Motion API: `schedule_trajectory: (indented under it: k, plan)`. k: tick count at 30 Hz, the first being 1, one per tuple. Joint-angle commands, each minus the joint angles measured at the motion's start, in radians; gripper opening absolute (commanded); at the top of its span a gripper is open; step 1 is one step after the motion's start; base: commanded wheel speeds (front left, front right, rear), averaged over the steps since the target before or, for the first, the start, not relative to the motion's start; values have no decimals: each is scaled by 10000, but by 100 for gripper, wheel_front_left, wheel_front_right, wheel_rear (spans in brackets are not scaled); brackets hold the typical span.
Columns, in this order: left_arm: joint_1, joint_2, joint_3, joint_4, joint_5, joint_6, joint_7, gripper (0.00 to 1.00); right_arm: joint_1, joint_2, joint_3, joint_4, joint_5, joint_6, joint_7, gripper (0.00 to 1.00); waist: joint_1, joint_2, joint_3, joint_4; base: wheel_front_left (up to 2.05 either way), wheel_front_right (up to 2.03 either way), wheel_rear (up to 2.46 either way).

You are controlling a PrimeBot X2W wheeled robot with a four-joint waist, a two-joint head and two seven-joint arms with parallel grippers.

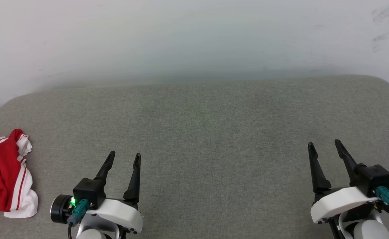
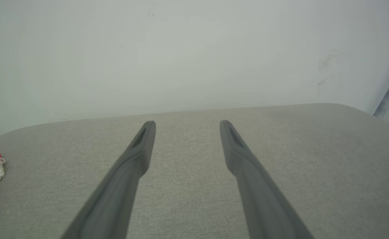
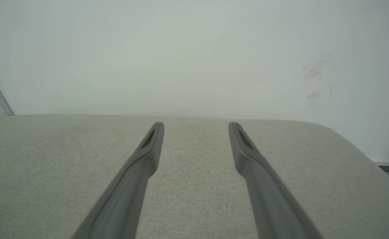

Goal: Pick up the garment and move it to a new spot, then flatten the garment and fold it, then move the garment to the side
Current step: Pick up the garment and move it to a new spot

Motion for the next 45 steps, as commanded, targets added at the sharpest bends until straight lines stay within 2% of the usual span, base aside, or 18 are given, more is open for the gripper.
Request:
schedule_trajectory:
  k: [1,8,25,31,38,45]
  plan:
    - [-117,-6,39,15,-45,-16,-27,100,-56,25,5,-17,-44,-3,-10,100,0,0,-4,40,0,0,0]
    - [-333,-7,260,183,64,-8,-27,100,30,26,251,-337,-134,-3,169,100,0,0,32,714,0,0,0]
    - [-171,191,1157,92,366,138,-25,100,-28,20,1486,-1091,-134,-5,569,100,0,0,125,3614,0,0,0]
    - [-58,209,1342,12,421,135,-25,100,-94,19,1696,-1174,-182,-5,617,100,0,0,164,4378,0,0,0]
    - [-39,182,1405,19,381,92,-25,100,-162,19,1765,-1268,-248,-5,683,100,0,0,243,4834,0,0,0]
    - [-346,183,1316,199,271,41,-25,100,-283,19,1782,-1389,-296,-5,818,100,0,0,539,4811,0,0,0]
